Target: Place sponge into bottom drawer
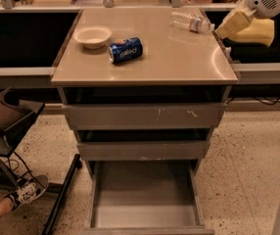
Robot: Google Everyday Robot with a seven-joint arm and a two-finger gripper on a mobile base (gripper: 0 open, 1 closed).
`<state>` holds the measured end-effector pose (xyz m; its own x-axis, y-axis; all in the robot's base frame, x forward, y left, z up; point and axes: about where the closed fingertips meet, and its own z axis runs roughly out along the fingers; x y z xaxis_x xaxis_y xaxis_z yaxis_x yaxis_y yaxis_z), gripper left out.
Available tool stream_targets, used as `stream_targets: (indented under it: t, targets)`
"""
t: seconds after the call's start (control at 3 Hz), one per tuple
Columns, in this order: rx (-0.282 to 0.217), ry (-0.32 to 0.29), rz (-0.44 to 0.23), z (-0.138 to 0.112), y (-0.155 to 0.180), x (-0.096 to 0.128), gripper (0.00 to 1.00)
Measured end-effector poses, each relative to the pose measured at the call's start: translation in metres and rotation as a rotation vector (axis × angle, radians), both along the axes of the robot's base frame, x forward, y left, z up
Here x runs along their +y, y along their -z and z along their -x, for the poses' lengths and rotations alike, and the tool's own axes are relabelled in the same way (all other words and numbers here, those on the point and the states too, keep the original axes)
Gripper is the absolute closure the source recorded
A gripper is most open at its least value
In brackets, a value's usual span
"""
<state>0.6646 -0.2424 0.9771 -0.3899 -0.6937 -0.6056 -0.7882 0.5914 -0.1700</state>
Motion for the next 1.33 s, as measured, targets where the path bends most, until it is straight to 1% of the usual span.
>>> stream_targets:
  t: [0.33,0.67,1.0,1.33]
  targets:
    - [0.028,-0.023,0.0,0.013,0.016,0.008,1.0]
    - [-0.108,-0.037,0.01,0.059,-0.017,0.008,1.0]
    - [-0.178,-0.011,0.007,0.083,-0.037,0.01,1.0]
    - [-0.178,-0.011,0.007,0.083,-0.037,0.01,1.0]
